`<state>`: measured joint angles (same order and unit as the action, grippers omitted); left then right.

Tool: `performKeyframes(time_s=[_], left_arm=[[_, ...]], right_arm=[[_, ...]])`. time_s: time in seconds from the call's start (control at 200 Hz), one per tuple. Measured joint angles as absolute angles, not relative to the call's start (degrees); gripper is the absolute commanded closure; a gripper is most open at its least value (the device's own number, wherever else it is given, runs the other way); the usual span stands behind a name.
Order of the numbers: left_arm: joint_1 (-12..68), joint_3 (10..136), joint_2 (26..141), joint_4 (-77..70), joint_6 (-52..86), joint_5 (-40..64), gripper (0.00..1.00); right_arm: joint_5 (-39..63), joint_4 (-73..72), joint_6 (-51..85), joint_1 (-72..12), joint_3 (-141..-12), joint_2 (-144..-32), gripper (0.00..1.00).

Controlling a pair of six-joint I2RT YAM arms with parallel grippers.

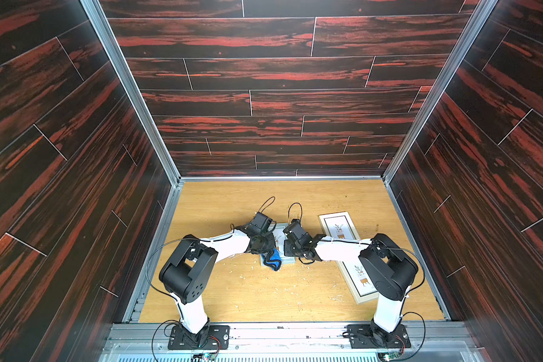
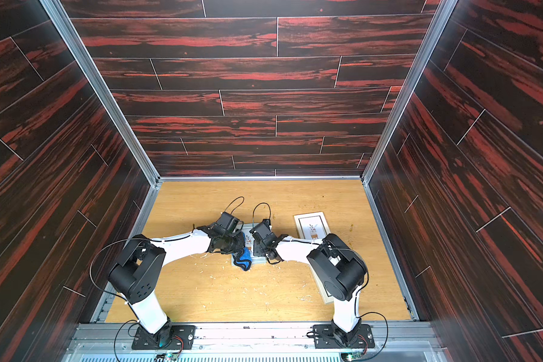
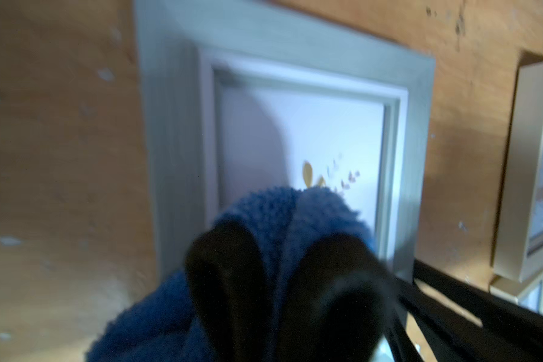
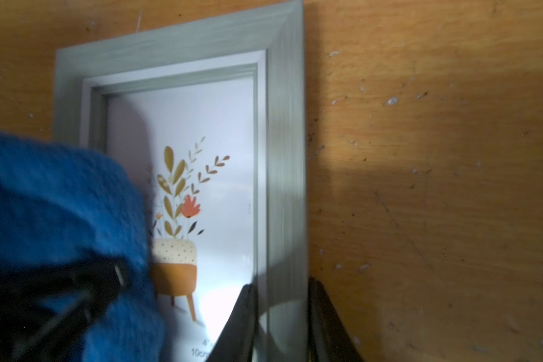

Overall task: Wipe the picture frame with a cloth
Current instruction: Wipe the dirt from the picture frame.

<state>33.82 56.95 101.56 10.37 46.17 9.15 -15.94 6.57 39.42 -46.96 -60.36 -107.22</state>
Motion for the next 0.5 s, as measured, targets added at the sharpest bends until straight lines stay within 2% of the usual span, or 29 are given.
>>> performKeyframes(time_s=[0.235,0.386,0.501], left_arm=[[34.39,54.35,100.97,5.63,47.83,11.64,1.0],[31.46,48.8,95.33,6.0,46.74,13.13,1.0],[32.45,47.7,94.59,4.91,46.76,14.09,1.0]], right_arm=[[-15.92,6.68,39.48,-46.92,-60.36,-107.15,0.91],[-15.75,6.92,39.66,-46.94,-59.88,-106.67,0.91],[-15.59,7.18,39.57,-46.98,-59.83,-106.54,0.92]])
